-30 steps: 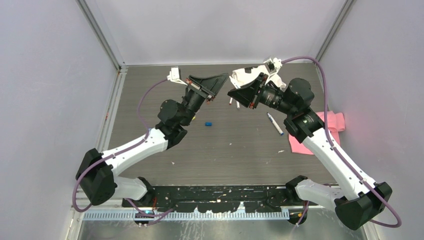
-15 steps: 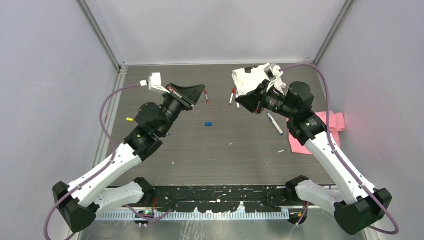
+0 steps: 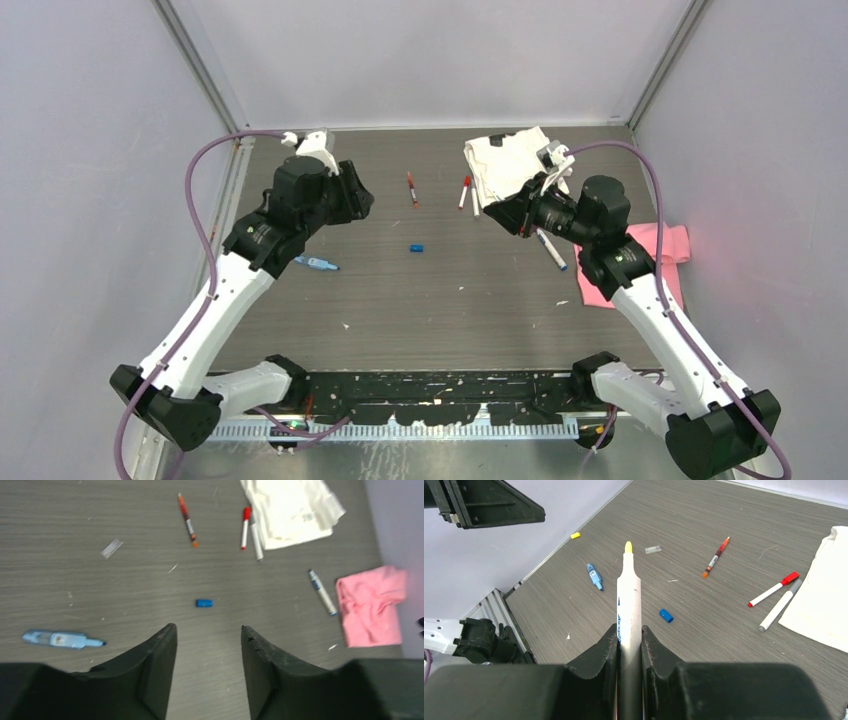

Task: Insert the pens into the pen caps
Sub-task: Pick up the pen cap at the corner of the board.

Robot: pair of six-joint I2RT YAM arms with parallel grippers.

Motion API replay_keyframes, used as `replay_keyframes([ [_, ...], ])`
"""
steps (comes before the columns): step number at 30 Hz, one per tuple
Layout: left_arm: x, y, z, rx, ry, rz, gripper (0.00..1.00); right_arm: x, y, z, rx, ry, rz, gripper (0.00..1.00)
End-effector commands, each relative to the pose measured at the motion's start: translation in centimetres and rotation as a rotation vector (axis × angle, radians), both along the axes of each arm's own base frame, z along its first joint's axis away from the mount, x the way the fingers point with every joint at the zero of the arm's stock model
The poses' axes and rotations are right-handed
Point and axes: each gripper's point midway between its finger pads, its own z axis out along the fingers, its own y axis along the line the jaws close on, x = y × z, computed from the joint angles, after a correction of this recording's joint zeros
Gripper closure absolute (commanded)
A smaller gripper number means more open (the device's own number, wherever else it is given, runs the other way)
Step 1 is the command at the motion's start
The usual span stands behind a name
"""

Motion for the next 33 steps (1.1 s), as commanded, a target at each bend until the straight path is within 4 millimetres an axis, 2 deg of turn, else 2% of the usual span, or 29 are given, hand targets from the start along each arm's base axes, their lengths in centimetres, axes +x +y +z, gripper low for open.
replay_keyframes([
  [1,-1.6,1.6,-1.4,0.088,0.051,-0.065,0.46,0.3,-0.3,1.4,0.006,-0.067,-0.011,0.99],
  [5,-1.3,3.6,-2.5,0.146,0.082,-0.063,0.4,0.7,-0.4,0.9,-0.005,-0.053,-0.013,0.99],
  [8,-0.5,5.4,-4.5,0.194,0.117,-0.079,0.35,0.8,-0.4,0.3,-0.014,-0.039,-0.01,0.99],
  [15,1.6,12.3,-10.4,0.303,0.248,-0.04,0.29,1.4,-0.8,-2.6,-0.093,-0.008,-0.004,0.99],
  [21,3.1,17.5,-12.9,0.46,0.244,-0.056,0.24,2.7,-1.2,-6.0,-0.177,0.033,0.02,0.99],
  [26,4.4,21.4,-15.6,0.598,0.23,-0.082,0.23,4.7,-0.9,-8.4,-0.229,0.064,0.069,0.99],
  [31,4.7,25.7,-19.0,0.629,0.345,-0.041,0.25,7.7,-0.6,-9.3,-0.22,0.111,0.104,0.99],
  [33,4.7,27.5,-20.2,0.643,0.386,-0.016,0.27,9.3,-0.7,-9.0,-0.205,0.122,0.111,0.99],
])
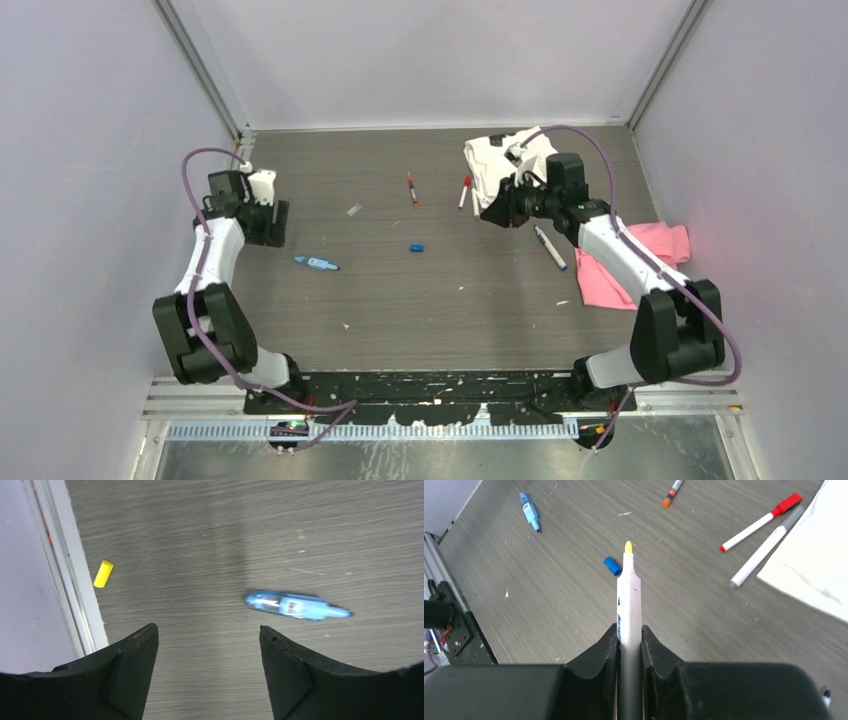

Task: Insert the pens into the pen caps
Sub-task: Pick up the pen cap at the corner of the board.

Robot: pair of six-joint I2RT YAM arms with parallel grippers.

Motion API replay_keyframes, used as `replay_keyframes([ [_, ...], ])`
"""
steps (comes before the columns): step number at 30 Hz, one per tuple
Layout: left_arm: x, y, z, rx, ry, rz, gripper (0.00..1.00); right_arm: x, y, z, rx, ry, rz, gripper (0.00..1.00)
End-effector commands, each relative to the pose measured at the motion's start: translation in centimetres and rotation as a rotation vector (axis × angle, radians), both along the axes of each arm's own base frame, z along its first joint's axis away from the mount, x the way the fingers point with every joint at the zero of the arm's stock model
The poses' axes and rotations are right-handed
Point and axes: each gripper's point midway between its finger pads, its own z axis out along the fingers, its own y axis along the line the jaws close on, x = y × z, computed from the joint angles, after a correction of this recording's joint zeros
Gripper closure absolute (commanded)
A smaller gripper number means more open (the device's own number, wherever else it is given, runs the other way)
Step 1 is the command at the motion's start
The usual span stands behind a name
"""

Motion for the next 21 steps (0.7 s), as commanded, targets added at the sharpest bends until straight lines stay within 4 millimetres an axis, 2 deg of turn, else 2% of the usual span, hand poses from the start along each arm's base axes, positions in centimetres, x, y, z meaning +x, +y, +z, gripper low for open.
replay_keyframes([
  [1,1.1,4.5,-1.4,0.091,0.008,0.007,0.28,3.7,0.1,3.6,0.051,-0.096,0.049,0.99],
  [5,2.2,8.1,-3.2,0.082,0.027,0.035,0.32,6.4,-0.5,3.4,0.089,-0.099,0.03,0.99],
  [8,3.4,9.9,-3.8,0.051,0.028,0.017,0.36,7.0,-0.3,3.1,0.11,-0.07,0.029,0.99],
  [14,5.9,11.6,-4.1,0.059,0.04,-0.03,0.38,7.5,-0.6,2.2,0.106,-0.052,0.026,0.99],
  [21,6.6,12.3,-5.4,0.049,0.084,-0.055,0.46,7.5,-0.8,1.4,0.095,-0.02,0.023,0.99],
])
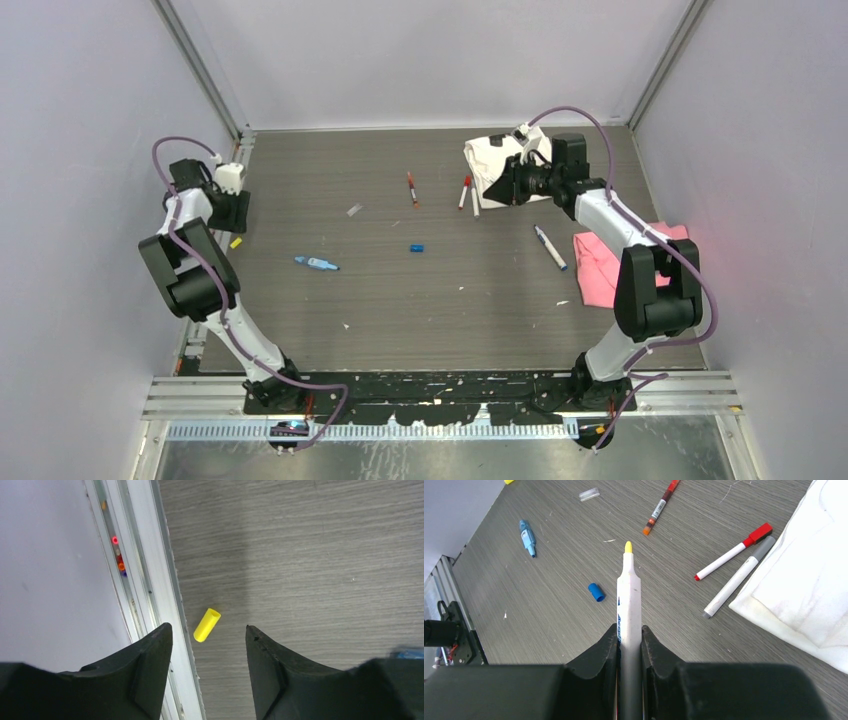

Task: Insert the pens into the pen caps
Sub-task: Pick up the pen cap at the corner of the board.

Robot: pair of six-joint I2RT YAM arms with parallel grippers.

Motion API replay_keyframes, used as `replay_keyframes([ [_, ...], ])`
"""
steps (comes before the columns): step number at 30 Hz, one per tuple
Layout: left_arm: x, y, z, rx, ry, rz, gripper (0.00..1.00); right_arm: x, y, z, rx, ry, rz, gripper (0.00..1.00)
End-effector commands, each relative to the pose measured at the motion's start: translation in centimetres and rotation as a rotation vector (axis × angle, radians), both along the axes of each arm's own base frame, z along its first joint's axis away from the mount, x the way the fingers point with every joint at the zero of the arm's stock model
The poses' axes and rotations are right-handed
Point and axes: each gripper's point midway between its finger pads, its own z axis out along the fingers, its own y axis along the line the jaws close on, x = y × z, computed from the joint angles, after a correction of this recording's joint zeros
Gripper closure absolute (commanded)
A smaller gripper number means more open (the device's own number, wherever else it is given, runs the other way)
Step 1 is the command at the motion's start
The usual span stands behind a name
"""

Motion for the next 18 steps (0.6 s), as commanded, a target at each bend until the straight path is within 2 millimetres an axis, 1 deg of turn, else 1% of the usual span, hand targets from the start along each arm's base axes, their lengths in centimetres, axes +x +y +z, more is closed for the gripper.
replay_keyframes([
  [1,0.4,0.2,-0.1,-0.007,0.009,-0.052,0.49,1.0,0.1,2.2,0.015,-0.061,0.015,0.99],
  [3,0.4,0.2,-0.5,-0.016,0.016,-0.058,0.51,1.2,0.0,2.2,0.014,-0.06,0.013,0.99],
  [6,0.3,0.4,-0.9,-0.03,0.023,-0.059,0.53,1.2,0.0,2.1,0.014,-0.057,0.011,0.99],
  [13,0.7,0.6,-2.3,-0.066,0.055,-0.064,0.59,0.9,-0.2,1.8,0.01,-0.037,0.006,0.99],
  [18,0.3,0.9,-2.7,-0.05,0.076,-0.056,0.6,1.1,-0.2,1.9,0.008,-0.038,0.005,0.99],
])
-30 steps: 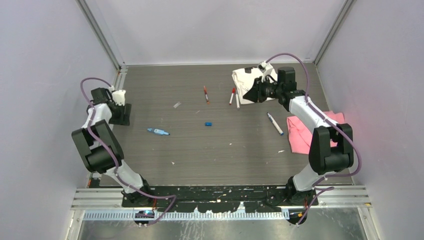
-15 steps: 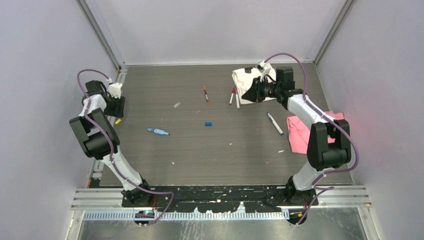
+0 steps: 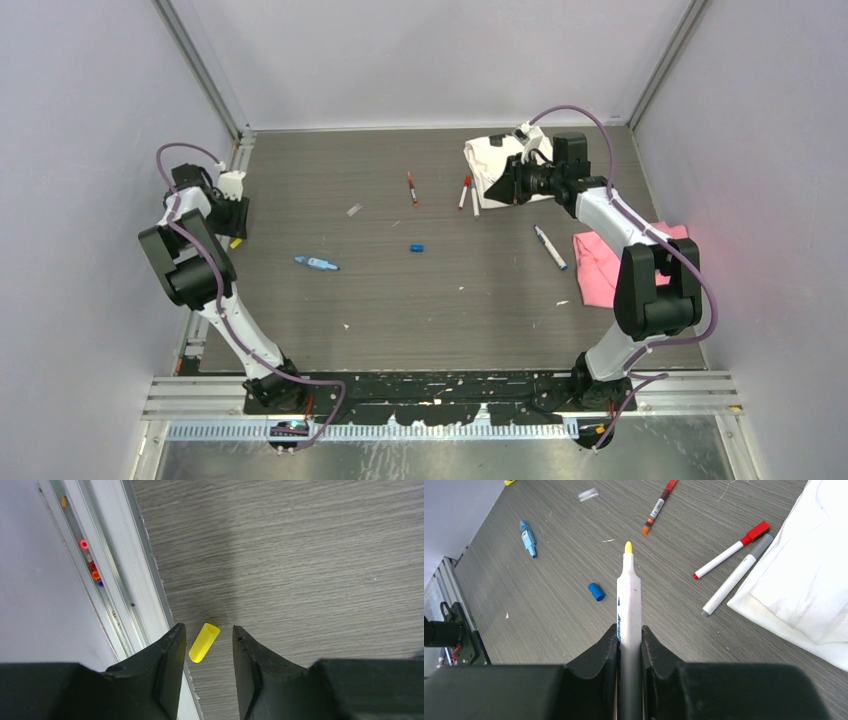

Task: Insert the pens into the pen caps
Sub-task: Pick up the pen cap at the corner of the board.

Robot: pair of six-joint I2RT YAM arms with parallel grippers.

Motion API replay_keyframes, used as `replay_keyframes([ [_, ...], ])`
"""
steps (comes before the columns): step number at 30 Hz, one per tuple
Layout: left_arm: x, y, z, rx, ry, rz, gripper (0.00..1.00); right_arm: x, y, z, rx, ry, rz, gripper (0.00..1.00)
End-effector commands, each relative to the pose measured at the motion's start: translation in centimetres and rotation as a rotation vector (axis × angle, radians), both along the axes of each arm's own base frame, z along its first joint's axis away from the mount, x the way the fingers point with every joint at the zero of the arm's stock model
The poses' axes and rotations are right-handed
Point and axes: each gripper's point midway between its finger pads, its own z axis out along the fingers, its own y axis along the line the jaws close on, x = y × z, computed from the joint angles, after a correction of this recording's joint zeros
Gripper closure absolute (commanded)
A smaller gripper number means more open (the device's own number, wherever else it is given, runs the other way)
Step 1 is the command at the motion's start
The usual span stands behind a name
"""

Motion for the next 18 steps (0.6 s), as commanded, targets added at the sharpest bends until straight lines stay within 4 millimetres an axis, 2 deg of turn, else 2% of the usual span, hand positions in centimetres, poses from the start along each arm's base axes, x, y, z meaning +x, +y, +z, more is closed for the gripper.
replay_keyframes([
  [1,0.1,0.7,0.6,0.019,-0.003,-0.012,0.6,1.0,0.1,1.8,0.01,-0.054,0.009,0.99],
  [10,-0.6,1.2,-0.2,0.015,0.017,0.003,0.63,0.7,0.0,2.0,0.01,-0.058,0.007,0.99],
  [18,-1.2,0.5,-1.2,-0.013,0.043,0.001,0.69,0.5,-0.1,2.3,-0.003,-0.078,0.014,0.99],
])
